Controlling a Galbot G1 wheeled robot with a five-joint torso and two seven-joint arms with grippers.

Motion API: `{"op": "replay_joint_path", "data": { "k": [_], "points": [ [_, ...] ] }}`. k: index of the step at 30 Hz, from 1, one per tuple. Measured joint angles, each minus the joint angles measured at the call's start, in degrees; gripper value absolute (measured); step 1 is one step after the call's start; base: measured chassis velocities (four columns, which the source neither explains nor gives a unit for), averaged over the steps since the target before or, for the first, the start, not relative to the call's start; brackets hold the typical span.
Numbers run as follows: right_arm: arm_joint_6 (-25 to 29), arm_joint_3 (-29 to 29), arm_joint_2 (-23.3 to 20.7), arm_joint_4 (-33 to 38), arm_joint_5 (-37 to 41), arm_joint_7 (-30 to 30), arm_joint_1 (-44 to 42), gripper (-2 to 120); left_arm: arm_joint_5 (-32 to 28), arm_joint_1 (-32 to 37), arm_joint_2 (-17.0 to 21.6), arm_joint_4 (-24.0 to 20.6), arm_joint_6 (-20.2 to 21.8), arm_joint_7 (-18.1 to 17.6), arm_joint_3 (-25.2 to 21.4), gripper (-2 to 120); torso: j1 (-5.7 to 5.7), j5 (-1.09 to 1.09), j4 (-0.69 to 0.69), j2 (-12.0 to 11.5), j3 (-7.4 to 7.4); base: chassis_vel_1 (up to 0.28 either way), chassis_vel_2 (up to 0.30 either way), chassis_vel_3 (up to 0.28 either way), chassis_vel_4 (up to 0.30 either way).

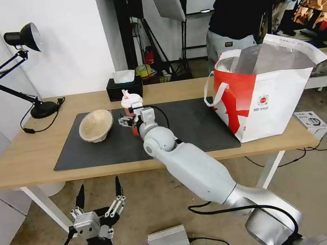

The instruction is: Pick up the trash from the table and place it into the takeout bag.

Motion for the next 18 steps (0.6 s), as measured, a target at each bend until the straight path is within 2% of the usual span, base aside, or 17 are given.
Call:
{"op": "replay_joint_path", "data": {
  "k": [3,4,6,7,10,12,16,18],
  "points": [
    [-0.34,0.02,0.0,0.94,2.67,0.01,-0.78,77,0.09,0.2,0.0,0.0,-0.08,0.01,-0.01,100,0.0,0.0,0.0,0.0,0.0,0.0,0.0,0.0,0.0],
    [-0.34,0.02,0.0,0.94,2.67,0.01,-0.78,77,0.09,0.2,0.0,0.0,-0.08,0.01,-0.01,100,0.0,0.0,0.0,0.0,0.0,0.0,0.0,0.0,0.0],
    [-0.52,0.01,0.0,1.6,2.95,0.01,-1.15,67,0.15,0.35,0.0,0.0,-0.12,0.01,-0.07,100,0.0,0.0,0.0,0.0,0.0,0.0,0.0,0.0,0.0],
    [-0.52,0.01,0.0,1.6,2.95,0.01,-1.15,67,0.15,0.35,0.0,0.0,-0.12,0.01,-0.07,100,0.0,0.0,0.0,0.0,0.0,0.0,0.0,0.0,0.0],
    [-0.72,0.01,-0.03,2.12,2.96,0.09,-1.48,52,0.16,0.31,0.01,-0.01,-0.13,0.03,-0.28,100,0.01,0.0,0.0,0.0,0.0,0.0,0.0,0.0,0.0],
    [-0.76,0.06,-0.05,2.26,2.96,0.16,-1.6,48,0.1,0.21,0.02,-0.03,-0.13,0.03,-0.43,100,0.0,0.0,0.0,0.0,0.0,0.0,0.0,0.0,0.0],
    [-0.9,0.21,-0.09,2.75,2.85,0.4,-2.14,29,-0.03,0.16,0.05,-0.07,-0.13,0.03,-0.58,100,0.01,0.0,0.0,0.0,0.0,0.0,0.0,0.0,0.0],
    [-0.94,0.3,-0.11,3.0,2.78,0.46,-2.32,26,-0.03,0.11,0.04,-0.05,-0.12,0.03,-0.53,100,0.0,0.0,0.0,0.0,0.0,0.0,0.0,0.0,0.0]
  ]
}}
